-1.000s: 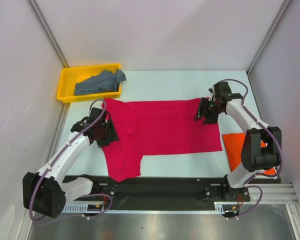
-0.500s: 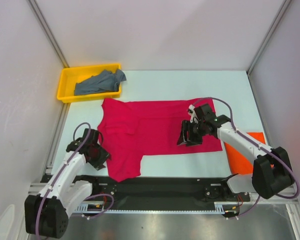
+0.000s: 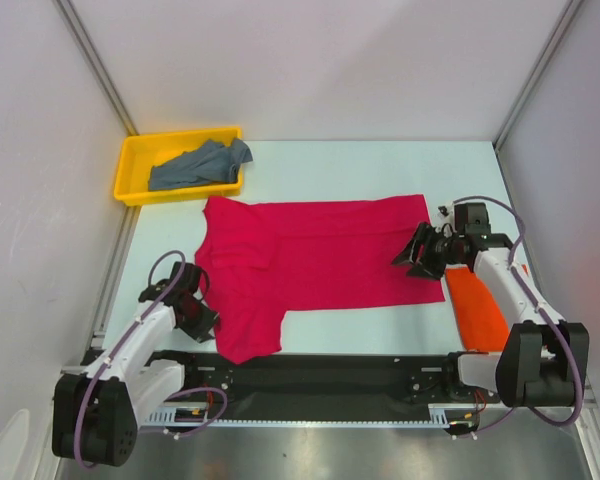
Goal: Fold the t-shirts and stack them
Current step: Fold the tshirt
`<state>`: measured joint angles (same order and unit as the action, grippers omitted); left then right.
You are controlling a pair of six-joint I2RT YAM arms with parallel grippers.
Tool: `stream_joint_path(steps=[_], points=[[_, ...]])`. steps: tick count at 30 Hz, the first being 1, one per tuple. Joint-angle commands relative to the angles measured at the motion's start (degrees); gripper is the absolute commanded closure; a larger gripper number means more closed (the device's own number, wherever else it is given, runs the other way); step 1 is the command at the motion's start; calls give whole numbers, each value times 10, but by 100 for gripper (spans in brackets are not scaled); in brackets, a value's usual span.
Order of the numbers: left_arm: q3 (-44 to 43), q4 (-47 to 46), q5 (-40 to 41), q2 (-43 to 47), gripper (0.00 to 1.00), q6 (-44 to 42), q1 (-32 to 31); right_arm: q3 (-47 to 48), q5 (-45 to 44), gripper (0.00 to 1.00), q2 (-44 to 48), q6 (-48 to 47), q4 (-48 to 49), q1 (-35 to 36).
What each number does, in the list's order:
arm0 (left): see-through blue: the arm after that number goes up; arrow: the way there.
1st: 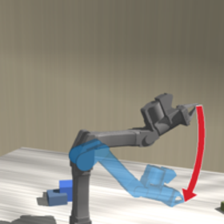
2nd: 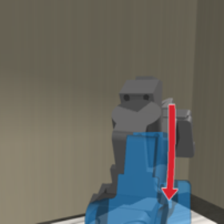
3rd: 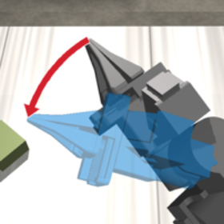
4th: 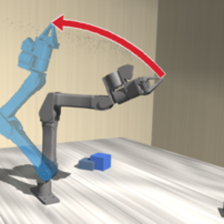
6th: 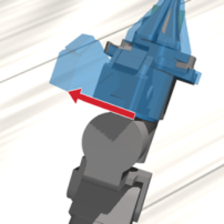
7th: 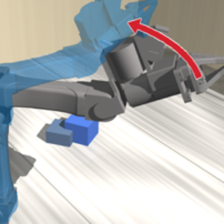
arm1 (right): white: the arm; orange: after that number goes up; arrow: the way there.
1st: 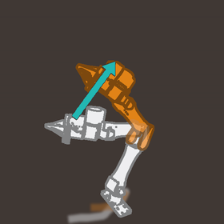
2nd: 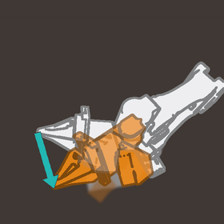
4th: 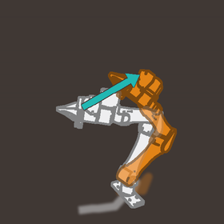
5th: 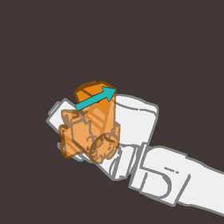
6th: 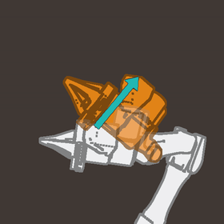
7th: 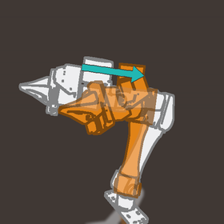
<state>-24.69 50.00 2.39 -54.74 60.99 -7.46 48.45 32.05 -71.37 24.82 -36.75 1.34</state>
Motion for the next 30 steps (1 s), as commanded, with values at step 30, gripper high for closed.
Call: stream_joint_path(steps=[30], points=[[-107,-40,40,13,100,-127,-9,-113,-208,48,-17,83,25,-193]])
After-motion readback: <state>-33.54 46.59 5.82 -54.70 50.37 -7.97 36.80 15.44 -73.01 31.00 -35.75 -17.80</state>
